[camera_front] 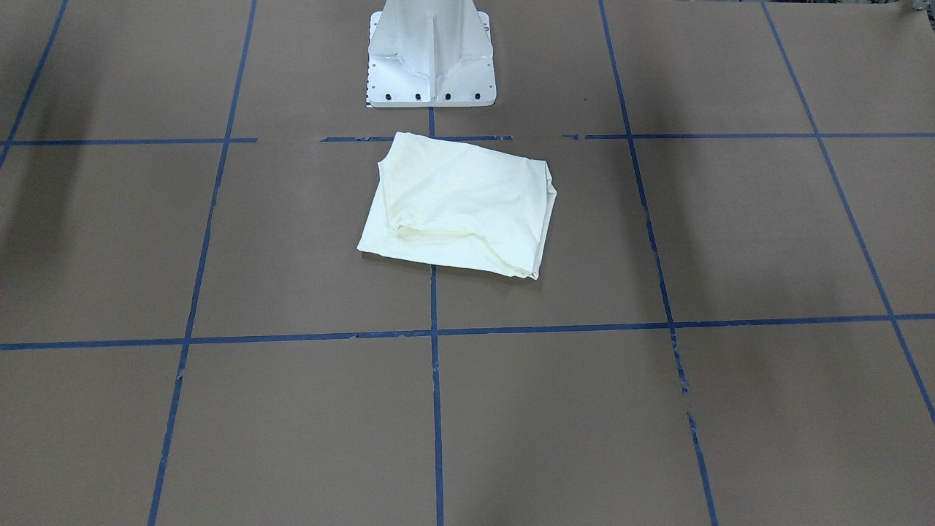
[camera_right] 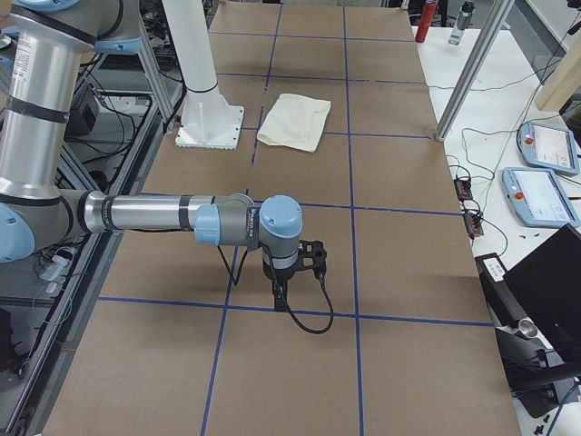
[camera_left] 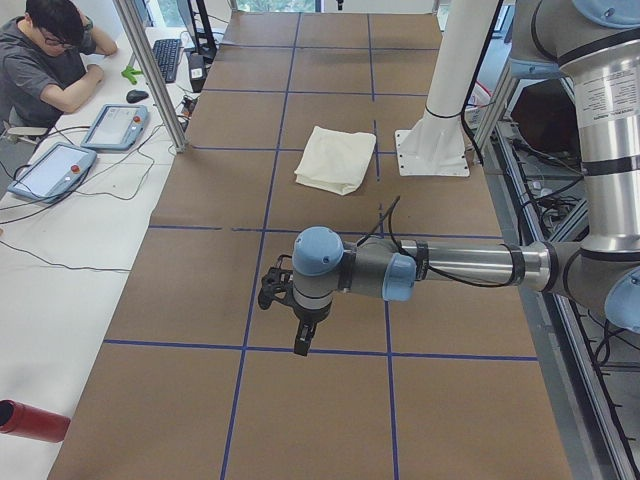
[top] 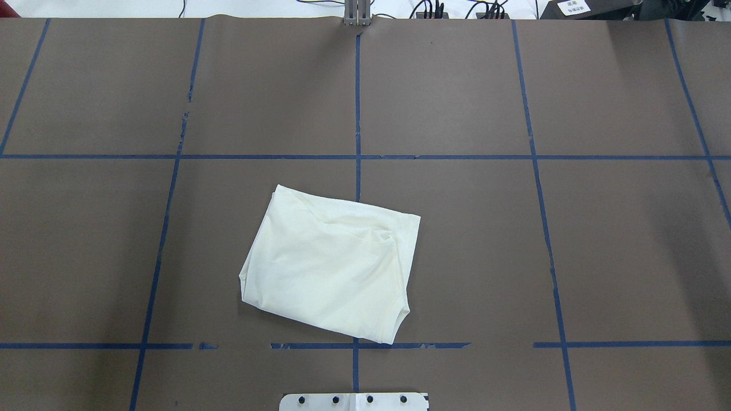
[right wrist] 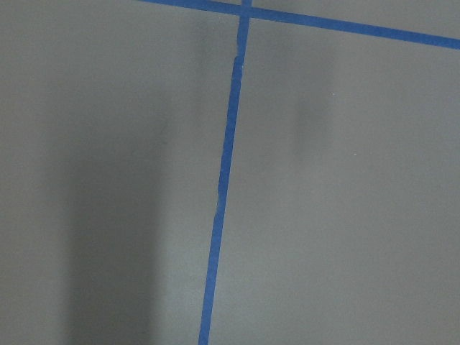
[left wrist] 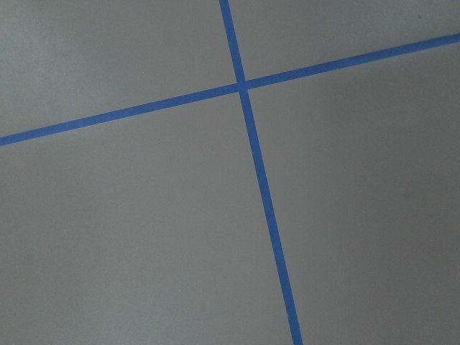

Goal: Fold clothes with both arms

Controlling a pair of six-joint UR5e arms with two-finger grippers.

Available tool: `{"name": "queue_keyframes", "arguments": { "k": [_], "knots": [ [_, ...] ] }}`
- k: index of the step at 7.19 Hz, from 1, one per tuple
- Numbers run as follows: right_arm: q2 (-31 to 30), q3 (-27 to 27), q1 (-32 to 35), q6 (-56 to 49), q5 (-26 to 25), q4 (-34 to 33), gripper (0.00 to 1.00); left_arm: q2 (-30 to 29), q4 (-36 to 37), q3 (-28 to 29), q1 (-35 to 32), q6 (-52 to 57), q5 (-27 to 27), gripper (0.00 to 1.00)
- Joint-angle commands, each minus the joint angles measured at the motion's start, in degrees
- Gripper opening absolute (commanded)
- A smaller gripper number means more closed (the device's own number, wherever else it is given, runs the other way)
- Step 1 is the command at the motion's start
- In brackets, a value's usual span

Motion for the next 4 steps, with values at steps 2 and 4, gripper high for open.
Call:
{"name": "queue_keyframes", "arguments": {
  "k": [2, 4],
  "knots": [
    [0.0, -0.02, 0.0, 0.0, 0.0, 0.0, 1.0, -0.02, -0.01, -0.07, -0.06, -0.09, 0.17, 1.0],
    [0.0, -0.02, 0.0, 0.0, 0.0, 0.0, 1.0, -0.02, -0.01, -0.68, -0.06, -0.09, 0.34, 1.0]
  ]
}}
